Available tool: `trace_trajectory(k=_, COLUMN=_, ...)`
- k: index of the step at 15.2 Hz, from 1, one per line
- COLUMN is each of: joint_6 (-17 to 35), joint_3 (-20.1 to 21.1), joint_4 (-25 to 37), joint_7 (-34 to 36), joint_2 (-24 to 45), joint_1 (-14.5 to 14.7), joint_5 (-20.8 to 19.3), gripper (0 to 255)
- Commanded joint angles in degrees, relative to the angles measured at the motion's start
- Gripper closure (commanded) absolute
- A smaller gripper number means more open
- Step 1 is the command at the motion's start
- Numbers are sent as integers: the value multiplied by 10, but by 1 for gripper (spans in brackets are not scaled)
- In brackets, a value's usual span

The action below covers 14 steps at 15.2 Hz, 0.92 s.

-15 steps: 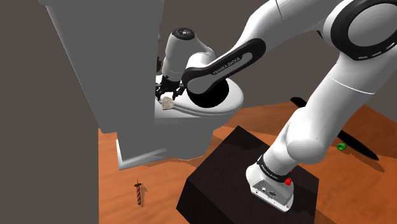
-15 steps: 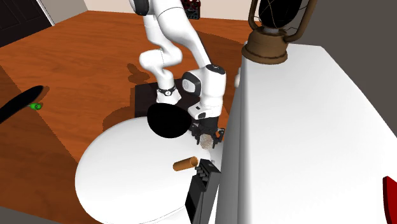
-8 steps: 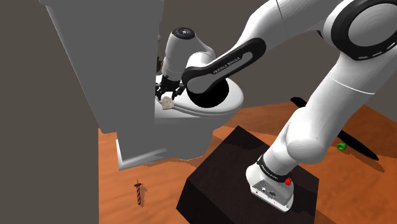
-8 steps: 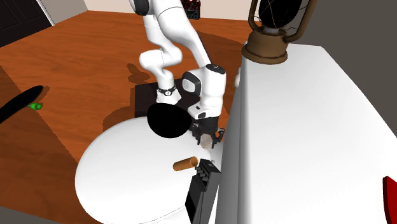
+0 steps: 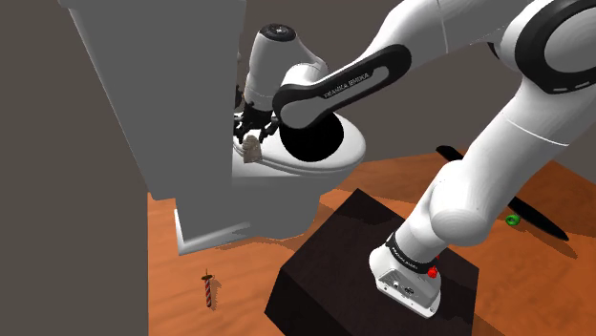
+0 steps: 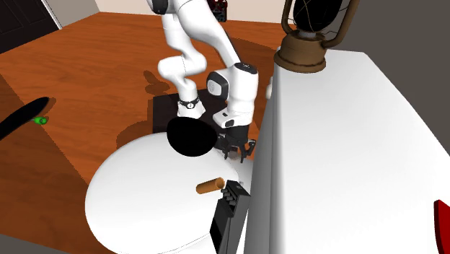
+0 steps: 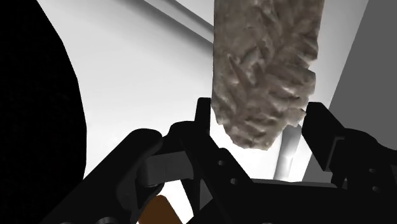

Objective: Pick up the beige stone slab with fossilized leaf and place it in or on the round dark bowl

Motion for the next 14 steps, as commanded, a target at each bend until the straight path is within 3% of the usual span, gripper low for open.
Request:
trace_trajectory(k=1, joint_6=-14, joint_3=1, joint_4=6, joint_7=-8, joint_2=-10, joint_1=1, joint_5=8, gripper=255)
trace_trajectory(k=14, joint_6=-108, joint_3=0, joint_4=56, joint_7=-50, joint_2=-59, joint_1=7, joint_5=48, gripper=255)
